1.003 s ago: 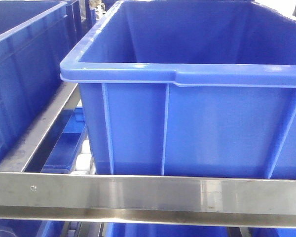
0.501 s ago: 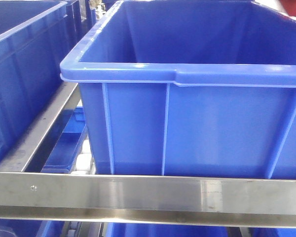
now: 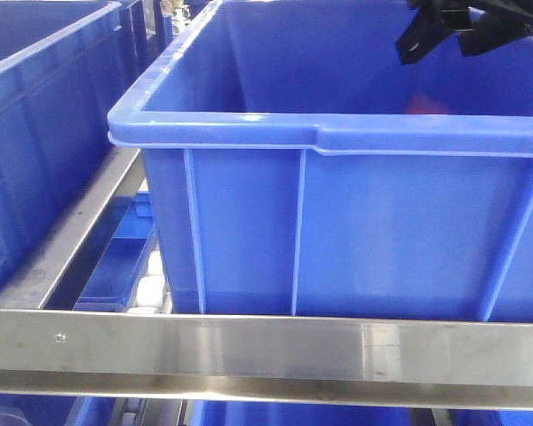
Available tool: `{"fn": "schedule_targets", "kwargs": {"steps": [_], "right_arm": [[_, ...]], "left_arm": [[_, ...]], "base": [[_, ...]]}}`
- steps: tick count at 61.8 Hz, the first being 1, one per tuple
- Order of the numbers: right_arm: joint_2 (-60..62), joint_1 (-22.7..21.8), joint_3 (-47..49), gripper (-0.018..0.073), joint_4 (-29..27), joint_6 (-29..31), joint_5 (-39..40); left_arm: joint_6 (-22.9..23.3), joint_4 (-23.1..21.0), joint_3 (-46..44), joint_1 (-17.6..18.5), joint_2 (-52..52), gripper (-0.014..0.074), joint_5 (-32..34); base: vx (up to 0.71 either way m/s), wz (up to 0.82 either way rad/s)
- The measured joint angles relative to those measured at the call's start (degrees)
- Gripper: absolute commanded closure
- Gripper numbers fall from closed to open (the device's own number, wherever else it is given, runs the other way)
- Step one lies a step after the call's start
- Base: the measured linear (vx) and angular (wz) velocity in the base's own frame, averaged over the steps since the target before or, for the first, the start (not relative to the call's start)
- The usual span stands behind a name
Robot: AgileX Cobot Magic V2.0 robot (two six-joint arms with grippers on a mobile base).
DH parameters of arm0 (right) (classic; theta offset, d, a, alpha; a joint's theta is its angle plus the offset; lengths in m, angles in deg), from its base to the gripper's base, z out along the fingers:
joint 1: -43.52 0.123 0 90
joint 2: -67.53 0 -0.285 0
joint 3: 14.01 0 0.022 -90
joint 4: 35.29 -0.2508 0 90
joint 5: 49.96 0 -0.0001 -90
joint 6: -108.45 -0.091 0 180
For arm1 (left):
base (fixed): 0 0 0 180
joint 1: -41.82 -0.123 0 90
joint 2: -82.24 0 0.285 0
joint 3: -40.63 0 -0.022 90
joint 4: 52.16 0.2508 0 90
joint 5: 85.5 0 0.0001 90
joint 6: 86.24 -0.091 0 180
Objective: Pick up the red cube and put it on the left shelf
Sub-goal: 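Lower the red cube into the blue crate with the right gripper, then open the right gripper to release the red cube in the crate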
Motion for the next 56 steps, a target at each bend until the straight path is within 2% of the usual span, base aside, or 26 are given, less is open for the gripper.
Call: {"fn": "schedule_targets", "kwargs": {"steps": [13,18,27,31,44,56], "right_arm": [[0.0,0.0,0.1,0.0076,0.0,0.0,0.6],[0.1,0.0,0.1,0.0182,0.0,0.0,0.6],[3.2,0.0,-0.9,0.0526,0.0,0.0,0.6],[5.9,0.0,-2.0,0.0484,0.0,0.0,1.0],[17.7,-0.3,-9.6,0.0505,0.0,0.0,5.7],[26.5,-0.6,-16.0,0.0505,0.0,0.0,6.3]], "left_arm": [[0.0,0.0,0.0,0.0,0.0,0.0491,0.0],[0.0,0.0,0.0,0.0,0.0,0.0491,0.0],[0.0,0.0,0.0,0.0,0.0,0.0491,0.0],[0.0,0.0,0.0,0.0,0.0,0.0491,0.0],[0.0,0.0,0.0,0.0,0.0,0.0491,0.0],[0.0,0.0,0.0,0.0,0.0,0.0491,0.0]], "base": [[-0.01,0.08],[0.00,0.00],[0.00,0.00],[0.00,0.00],[0.00,0.00],[0.00,0.00]]}}
